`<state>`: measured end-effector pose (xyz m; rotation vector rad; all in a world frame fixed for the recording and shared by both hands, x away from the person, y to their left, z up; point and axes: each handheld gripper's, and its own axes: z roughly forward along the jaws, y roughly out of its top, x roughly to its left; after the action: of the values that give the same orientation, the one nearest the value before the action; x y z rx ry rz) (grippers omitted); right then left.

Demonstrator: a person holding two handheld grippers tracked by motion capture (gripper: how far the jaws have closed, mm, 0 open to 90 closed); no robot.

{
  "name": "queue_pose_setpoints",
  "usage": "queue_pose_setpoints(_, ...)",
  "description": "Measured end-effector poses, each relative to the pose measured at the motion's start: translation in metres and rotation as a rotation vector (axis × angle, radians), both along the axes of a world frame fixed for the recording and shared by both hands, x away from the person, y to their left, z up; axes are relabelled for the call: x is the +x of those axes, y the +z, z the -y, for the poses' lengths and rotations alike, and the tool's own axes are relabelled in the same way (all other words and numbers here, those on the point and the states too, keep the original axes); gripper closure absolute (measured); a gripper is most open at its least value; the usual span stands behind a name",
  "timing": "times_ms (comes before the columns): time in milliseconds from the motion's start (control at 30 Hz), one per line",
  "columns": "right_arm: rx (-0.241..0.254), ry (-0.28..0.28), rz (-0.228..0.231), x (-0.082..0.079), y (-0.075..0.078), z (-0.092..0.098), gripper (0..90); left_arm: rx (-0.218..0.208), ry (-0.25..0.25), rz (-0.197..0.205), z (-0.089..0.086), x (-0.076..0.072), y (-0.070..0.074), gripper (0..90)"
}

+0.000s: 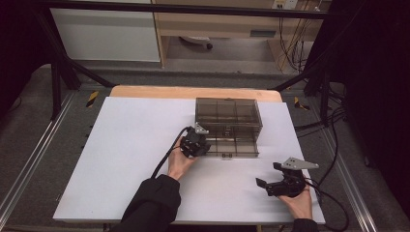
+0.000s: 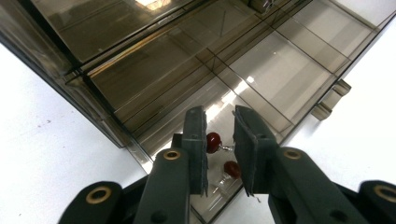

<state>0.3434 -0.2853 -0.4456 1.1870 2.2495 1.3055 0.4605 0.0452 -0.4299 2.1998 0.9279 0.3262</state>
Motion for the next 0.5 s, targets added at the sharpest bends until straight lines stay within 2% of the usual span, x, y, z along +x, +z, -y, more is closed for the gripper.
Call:
queue_pose_setpoints(267, -0.001, 0.000, 0.001, 0.000, 0.000, 0.000, 0.7, -0.024, -0.012, 0.015, -0.003, 0.000, 0.005, 62.8)
queue_pose_setpoints(500, 0.001, -0.001, -0.001, 0.000, 0.000, 0.000, 0.7, -0.042, -0.046, 0.024, -0.008, -0.007, 0.013, 49.5)
